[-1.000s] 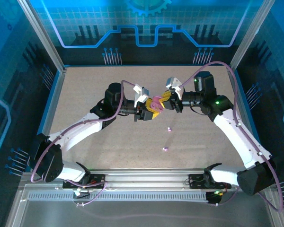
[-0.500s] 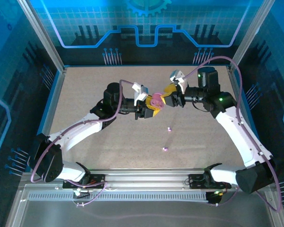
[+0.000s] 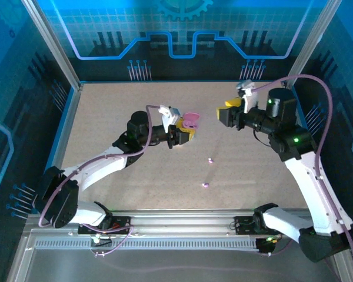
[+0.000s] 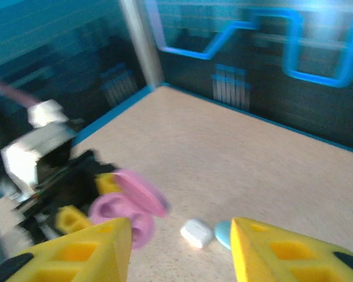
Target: Insert the wireless bluetooth earbuds into the charging case
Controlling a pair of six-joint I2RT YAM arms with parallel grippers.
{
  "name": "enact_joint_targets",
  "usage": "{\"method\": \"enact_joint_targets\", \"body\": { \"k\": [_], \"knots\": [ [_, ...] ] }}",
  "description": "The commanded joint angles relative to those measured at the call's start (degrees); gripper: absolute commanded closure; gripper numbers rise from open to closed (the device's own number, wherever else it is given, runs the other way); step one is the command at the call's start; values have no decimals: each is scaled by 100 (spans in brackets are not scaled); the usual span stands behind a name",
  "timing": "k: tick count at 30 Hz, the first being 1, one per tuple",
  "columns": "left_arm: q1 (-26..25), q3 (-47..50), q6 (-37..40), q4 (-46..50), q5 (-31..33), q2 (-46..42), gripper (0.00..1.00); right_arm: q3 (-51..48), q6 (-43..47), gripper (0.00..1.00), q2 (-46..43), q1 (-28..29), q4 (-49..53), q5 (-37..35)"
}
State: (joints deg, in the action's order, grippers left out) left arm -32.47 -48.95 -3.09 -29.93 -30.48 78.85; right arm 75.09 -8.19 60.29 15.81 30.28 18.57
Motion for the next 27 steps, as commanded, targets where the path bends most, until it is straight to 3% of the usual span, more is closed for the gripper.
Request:
{"method": "enact_joint_targets", "body": {
  "k": [1, 5, 10, 18, 23, 27],
  "knots": [
    [22, 198, -47, -646, 619, -325, 71, -572, -1361, 53, 85, -343, 722, -1197],
    [32, 293, -2, -745, 716, -441, 71, -1417, -2085, 54, 436, -580, 830, -528],
    [46, 299, 24, -751, 693, -493, 71, -1833, -2135, 60, 1405, -342, 909, 100],
    [35, 376, 98, -666, 737, -663, 71, -1994, -2132, 63, 2432, 877, 1059, -364],
    [44, 451, 209, -625, 866, -815, 71, -2556, -3157, 59, 2254, 1312, 1088, -691],
    [40, 515, 278, -617, 938, -871, 71, -3163, -3911, 58, 1921, 1526, 785, -484]
  ]
}}
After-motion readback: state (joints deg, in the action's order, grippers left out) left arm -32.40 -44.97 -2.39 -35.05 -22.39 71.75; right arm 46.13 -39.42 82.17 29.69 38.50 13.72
